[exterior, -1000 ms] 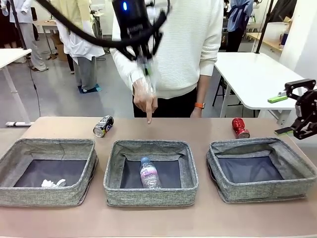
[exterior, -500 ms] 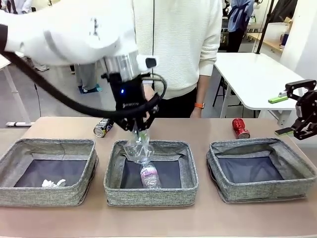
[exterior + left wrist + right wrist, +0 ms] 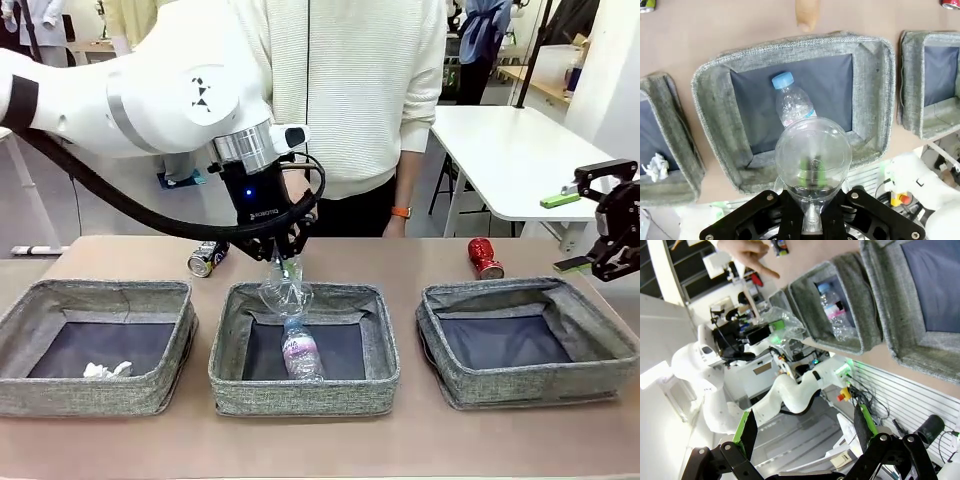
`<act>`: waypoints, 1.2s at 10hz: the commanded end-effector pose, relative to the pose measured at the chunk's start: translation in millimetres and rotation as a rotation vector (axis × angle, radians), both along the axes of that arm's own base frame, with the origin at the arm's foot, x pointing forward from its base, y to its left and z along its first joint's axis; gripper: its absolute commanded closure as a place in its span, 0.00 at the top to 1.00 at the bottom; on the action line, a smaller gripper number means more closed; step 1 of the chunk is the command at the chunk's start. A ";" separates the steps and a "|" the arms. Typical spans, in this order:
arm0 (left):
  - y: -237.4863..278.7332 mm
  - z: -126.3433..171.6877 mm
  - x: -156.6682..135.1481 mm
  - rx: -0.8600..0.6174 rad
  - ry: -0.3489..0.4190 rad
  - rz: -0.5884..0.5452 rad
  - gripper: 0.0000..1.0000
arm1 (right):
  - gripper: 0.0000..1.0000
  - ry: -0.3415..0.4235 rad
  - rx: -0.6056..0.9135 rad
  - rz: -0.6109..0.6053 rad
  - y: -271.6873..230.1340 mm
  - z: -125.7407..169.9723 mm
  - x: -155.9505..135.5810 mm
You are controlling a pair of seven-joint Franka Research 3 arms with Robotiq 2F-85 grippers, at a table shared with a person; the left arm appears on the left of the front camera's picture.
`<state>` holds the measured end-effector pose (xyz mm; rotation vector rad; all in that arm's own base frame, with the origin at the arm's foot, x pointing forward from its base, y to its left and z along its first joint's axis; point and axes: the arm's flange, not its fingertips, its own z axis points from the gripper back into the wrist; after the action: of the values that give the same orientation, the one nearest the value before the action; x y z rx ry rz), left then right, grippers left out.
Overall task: Sort the waste into the appropriate baskets.
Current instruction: Place the picked waste into the Fabric basket indicated by the person.
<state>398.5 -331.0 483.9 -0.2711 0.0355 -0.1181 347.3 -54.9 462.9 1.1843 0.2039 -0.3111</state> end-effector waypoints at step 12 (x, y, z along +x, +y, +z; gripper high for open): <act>7.7 9.3 5.0 -0.081 0.044 0.027 1.00 | 1.00 0.015 0.000 0.004 -0.2 3.9 0.0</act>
<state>403.6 -328.2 489.4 -0.3240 0.0540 -0.0737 347.3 -54.9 462.9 1.1843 0.2040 -0.3111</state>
